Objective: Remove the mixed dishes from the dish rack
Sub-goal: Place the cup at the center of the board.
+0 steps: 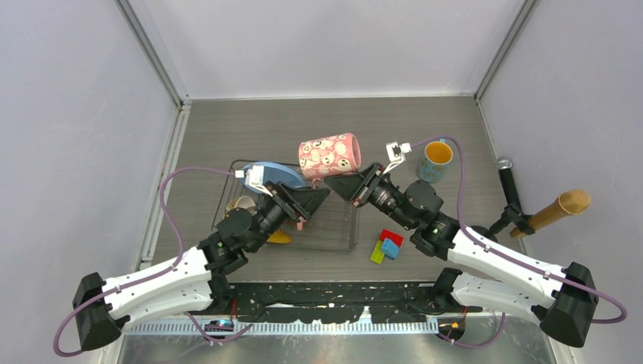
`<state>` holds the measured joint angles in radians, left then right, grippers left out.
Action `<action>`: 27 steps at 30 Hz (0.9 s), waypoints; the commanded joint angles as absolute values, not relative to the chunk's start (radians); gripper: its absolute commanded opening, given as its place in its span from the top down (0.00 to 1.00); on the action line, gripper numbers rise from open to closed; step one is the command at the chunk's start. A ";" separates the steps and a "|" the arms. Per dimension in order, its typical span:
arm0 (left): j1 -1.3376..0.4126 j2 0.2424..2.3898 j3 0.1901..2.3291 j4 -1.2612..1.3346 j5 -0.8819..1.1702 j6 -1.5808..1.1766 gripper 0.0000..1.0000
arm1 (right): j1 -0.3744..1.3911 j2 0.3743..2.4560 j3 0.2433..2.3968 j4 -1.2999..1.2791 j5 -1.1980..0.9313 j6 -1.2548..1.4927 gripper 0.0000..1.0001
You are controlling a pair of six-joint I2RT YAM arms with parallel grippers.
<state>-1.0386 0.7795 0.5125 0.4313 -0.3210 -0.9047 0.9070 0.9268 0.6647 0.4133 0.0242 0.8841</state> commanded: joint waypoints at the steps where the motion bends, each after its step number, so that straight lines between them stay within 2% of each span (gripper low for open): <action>1: -1.038 0.779 0.512 0.533 -0.331 -0.917 0.37 | 0.910 0.893 0.691 0.671 -0.003 0.912 1.00; 11: -1.038 0.834 0.511 0.611 -0.308 -0.937 0.48 | 0.910 0.920 0.674 0.739 -0.052 0.955 1.00; 17: -1.038 0.849 0.518 0.615 -0.305 -0.940 0.72 | 0.910 0.927 0.665 0.755 -0.046 0.966 1.00; 19: -1.039 0.852 0.518 0.620 -0.302 -0.943 0.86 | 0.910 0.931 0.664 0.756 -0.048 0.971 1.00; 20: -1.039 0.850 0.520 0.619 -0.303 -0.944 0.96 | 0.910 0.933 0.664 0.755 -0.049 0.972 1.00; 21: -1.039 0.849 0.519 0.617 -0.307 -0.949 1.00 | 0.910 0.934 0.664 0.753 -0.049 0.972 1.00; 23: -1.038 0.847 0.518 0.614 -0.315 -0.950 1.00 | 0.910 0.933 0.667 0.730 -0.043 0.964 0.99; 24: -1.039 0.844 0.518 0.610 -0.320 -0.948 1.00 | 0.910 0.931 0.671 0.712 -0.033 0.952 0.96; 26: -1.039 0.843 0.518 0.607 -0.327 -0.940 1.00 | 0.910 0.925 0.692 0.618 -0.009 0.934 0.77; 27: -1.039 0.842 0.519 0.607 -0.328 -0.936 1.00 | 0.910 0.924 0.706 0.551 0.013 0.924 0.57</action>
<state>-1.0321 0.8375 0.5129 0.6003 -0.3317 -0.9878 0.8967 0.9432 0.6281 0.5571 -0.0174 0.9413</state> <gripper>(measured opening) 0.236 0.285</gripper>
